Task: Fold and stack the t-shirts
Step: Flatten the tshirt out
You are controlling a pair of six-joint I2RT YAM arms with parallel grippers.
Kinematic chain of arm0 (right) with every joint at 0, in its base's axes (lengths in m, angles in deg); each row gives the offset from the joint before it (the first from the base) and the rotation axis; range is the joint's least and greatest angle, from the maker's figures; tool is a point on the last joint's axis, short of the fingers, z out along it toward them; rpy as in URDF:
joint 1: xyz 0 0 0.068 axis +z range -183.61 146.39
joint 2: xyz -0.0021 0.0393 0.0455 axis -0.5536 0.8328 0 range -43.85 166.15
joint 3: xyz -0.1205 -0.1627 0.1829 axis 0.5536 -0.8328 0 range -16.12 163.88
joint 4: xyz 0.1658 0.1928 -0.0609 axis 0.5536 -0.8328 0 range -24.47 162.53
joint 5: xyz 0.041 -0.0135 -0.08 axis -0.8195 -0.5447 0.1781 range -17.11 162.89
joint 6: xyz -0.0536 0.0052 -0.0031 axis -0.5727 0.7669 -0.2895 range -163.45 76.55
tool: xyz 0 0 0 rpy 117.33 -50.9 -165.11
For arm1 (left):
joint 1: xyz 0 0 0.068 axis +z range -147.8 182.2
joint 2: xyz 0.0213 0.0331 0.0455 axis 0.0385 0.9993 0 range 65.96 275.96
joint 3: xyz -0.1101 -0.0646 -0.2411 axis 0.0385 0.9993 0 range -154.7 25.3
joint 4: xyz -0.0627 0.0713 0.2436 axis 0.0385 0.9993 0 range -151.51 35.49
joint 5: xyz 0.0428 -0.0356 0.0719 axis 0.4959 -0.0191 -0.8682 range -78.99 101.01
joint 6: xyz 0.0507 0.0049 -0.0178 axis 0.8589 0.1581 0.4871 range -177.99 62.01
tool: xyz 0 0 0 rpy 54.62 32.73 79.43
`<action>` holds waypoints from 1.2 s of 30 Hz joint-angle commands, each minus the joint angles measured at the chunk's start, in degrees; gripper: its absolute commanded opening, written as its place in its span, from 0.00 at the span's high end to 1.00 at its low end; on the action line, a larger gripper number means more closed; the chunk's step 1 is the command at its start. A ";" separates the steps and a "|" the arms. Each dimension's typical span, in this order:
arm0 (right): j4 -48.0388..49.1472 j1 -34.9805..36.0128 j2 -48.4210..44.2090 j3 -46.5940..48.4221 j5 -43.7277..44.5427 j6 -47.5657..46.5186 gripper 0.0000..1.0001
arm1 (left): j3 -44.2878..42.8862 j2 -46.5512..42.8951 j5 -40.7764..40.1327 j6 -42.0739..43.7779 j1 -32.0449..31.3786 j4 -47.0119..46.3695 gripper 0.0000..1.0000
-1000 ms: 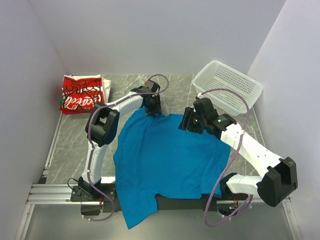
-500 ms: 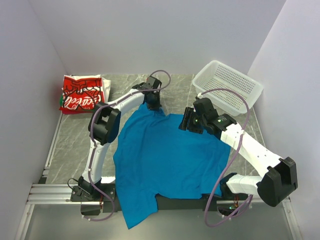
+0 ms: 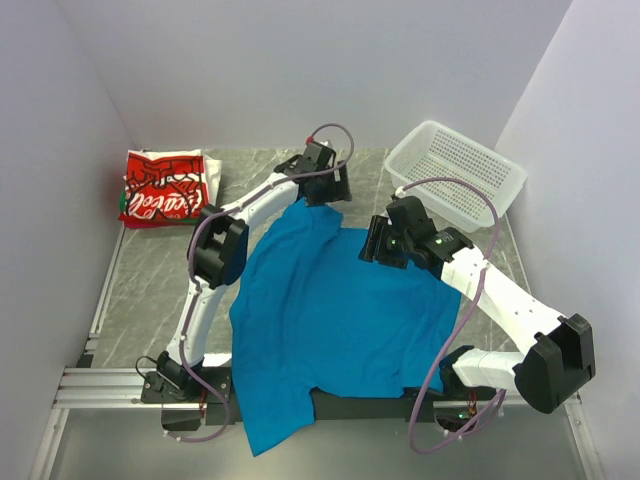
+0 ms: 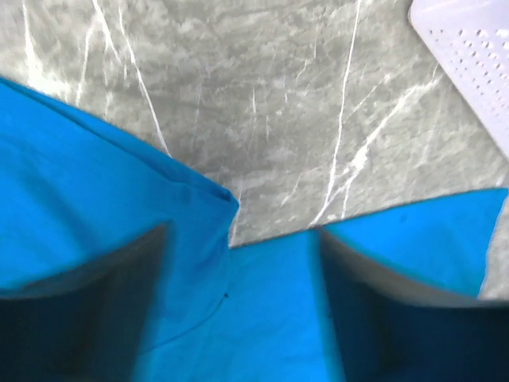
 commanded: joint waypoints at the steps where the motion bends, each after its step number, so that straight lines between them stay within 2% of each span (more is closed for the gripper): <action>1: -0.48 0.24 -1.77 -0.39 1.56 -0.41 0.38 | 0.29 -3.81 -3.99 -1.28 -0.65 -3.81 0.06; 2: -0.57 0.15 -1.77 -0.56 1.56 -0.32 0.38 | 1.51 -4.79 -5.73 -1.20 -0.65 -4.07 0.01; 7: -0.92 -0.02 -1.95 -1.18 2.61 -0.41 0.38 | 6.26 -11.90 -8.82 0.12 -0.65 -1.72 0.01; 9: -0.92 -0.46 -2.12 -1.97 2.79 -0.50 0.38 | 11.61 -15.67 -8.82 -0.31 -0.65 -0.56 0.01; 13: 0.74 -1.87 -2.30 -5.04 2.53 -0.41 0.38 | 28.81 -22.62 -8.30 -2.77 -0.30 -3.71 0.01; 16: 2.67 -3.45 -1.69 -7.50 1.83 -0.67 0.38 | 35.25 -25.01 -6.80 -5.15 0.67 -5.74 0.01; 23: 5.58 -5.30 5.85 -9.09 2.97 -2.70 0.38 | 37.47 -22.29 -4.78 -5.94 2.51 -6.80 0.01; 28: 7.68 -5.74 11.23 -7.60 4.64 -3.57 0.37 | 38.70 -21.85 -5.92 -5.33 6.11 -6.80 0.01; 36: 7.34 -6.09 23.97 -1.28 5.87 -4.28 0.37 | 38.79 -20.36 -6.45 -3.13 9.72 -6.27 0.01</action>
